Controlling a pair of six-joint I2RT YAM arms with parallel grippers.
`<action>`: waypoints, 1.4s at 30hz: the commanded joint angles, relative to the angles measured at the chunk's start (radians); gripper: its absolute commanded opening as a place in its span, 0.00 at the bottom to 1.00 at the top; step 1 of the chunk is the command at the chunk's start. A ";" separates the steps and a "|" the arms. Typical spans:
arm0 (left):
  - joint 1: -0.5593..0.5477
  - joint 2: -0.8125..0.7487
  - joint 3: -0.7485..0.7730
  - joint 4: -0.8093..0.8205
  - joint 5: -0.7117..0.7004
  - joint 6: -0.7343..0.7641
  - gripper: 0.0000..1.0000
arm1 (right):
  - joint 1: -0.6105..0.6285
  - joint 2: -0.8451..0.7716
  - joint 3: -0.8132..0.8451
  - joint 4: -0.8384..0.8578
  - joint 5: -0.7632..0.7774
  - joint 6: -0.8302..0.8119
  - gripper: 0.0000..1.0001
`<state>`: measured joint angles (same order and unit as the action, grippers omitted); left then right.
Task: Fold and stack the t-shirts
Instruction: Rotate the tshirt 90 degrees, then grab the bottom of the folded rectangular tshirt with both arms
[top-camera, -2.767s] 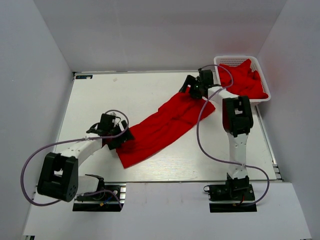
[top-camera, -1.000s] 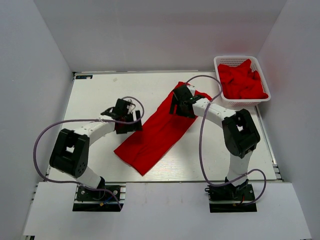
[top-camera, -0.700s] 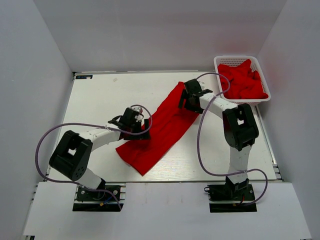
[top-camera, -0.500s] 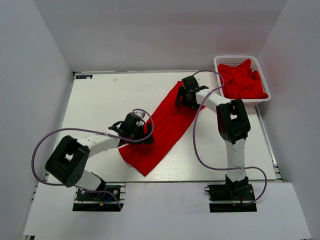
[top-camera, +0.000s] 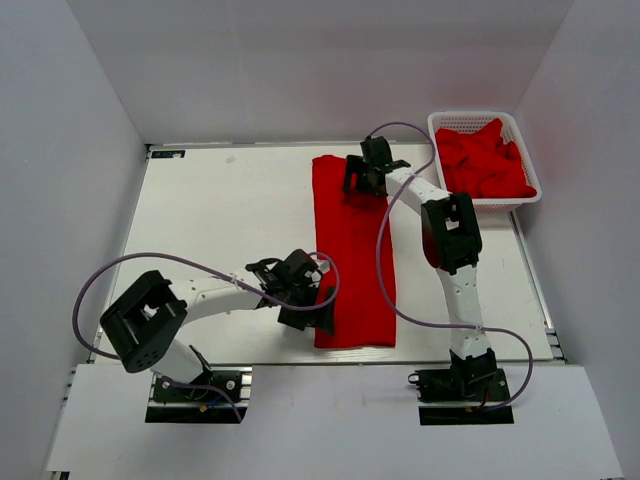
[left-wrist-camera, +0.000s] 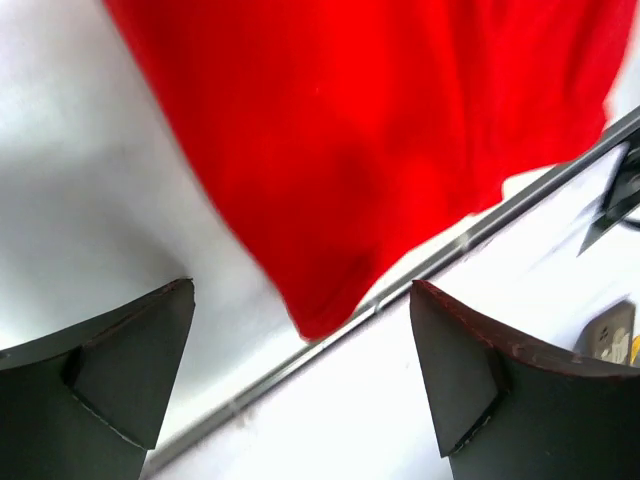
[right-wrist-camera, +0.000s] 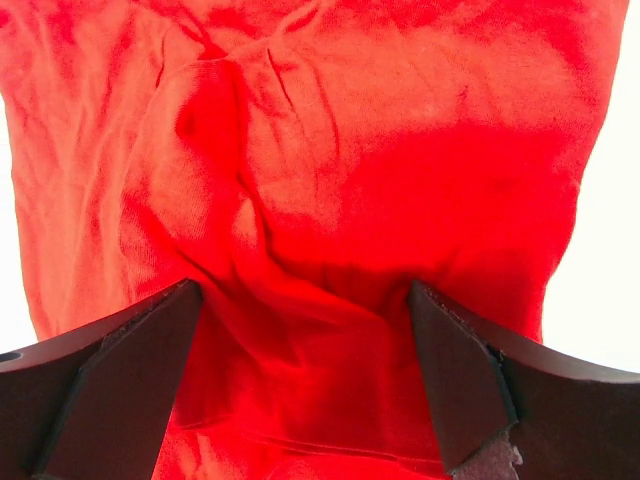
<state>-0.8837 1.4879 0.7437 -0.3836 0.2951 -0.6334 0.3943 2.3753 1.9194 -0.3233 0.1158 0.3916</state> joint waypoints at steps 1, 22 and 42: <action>-0.018 0.049 0.024 -0.300 -0.069 0.009 1.00 | -0.005 -0.023 -0.089 -0.001 -0.041 -0.053 0.90; 0.124 0.035 0.372 -0.457 -0.660 -0.015 1.00 | 0.028 -0.310 -0.258 0.199 -0.220 -0.436 0.90; 0.434 0.184 0.445 -0.248 -0.511 0.113 1.00 | 0.064 -0.159 -0.146 0.113 -0.163 -0.363 0.65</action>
<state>-0.4690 1.6962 1.2129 -0.6563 -0.2520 -0.5316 0.4641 2.2044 1.7256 -0.2184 -0.0654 -0.0074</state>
